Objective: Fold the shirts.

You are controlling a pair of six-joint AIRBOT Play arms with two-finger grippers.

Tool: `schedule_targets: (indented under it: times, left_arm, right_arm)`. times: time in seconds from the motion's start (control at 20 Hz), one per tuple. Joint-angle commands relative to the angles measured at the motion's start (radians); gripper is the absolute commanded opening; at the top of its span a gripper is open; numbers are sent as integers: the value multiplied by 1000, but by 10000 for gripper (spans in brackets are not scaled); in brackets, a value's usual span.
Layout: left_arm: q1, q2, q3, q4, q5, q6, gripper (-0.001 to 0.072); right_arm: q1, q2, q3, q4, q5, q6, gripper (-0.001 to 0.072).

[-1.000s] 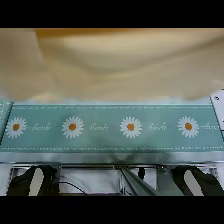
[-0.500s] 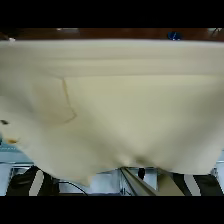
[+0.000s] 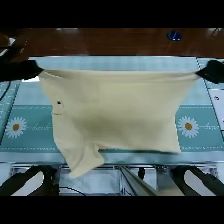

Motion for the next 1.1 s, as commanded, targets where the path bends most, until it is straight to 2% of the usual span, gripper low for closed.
schedule_targets:
  times: [0.0, 0.15, 0.35, 0.45, 0.65, 0.8, 0.9, 1.05]
  left_arm:
    - [-54, -300, 114, -17, 104, -53, 24]
    - [-57, -470, 241, -36, 89, -135, 24]
    - [-57, -541, 270, -72, 8, -130, 25]
    - [-42, -530, 277, -73, -63, -89, 24]
    - [1, -489, 307, -68, -306, 38, 25]
    - [11, -492, 282, -42, -475, 108, 24]
    - [11, -496, 216, -14, -477, 108, 25]
    - [11, -520, 123, -15, -435, 107, 25]
  right_arm:
    - [0, -305, 58, 96, -121, -39, 19]
    - [0, -524, 225, 136, -92, -33, 19]
    - [-3, -652, 294, 150, -26, 7, 20]
    - [-7, -648, 294, 150, 2, -8, 20]
    - [-51, -576, 294, 146, 112, -62, 20]
    - [-69, -547, 292, 53, 233, -72, 20]
    - [-61, -547, 265, 2, 276, -72, 20]
    - [-43, -547, 158, -17, 241, -72, 20]
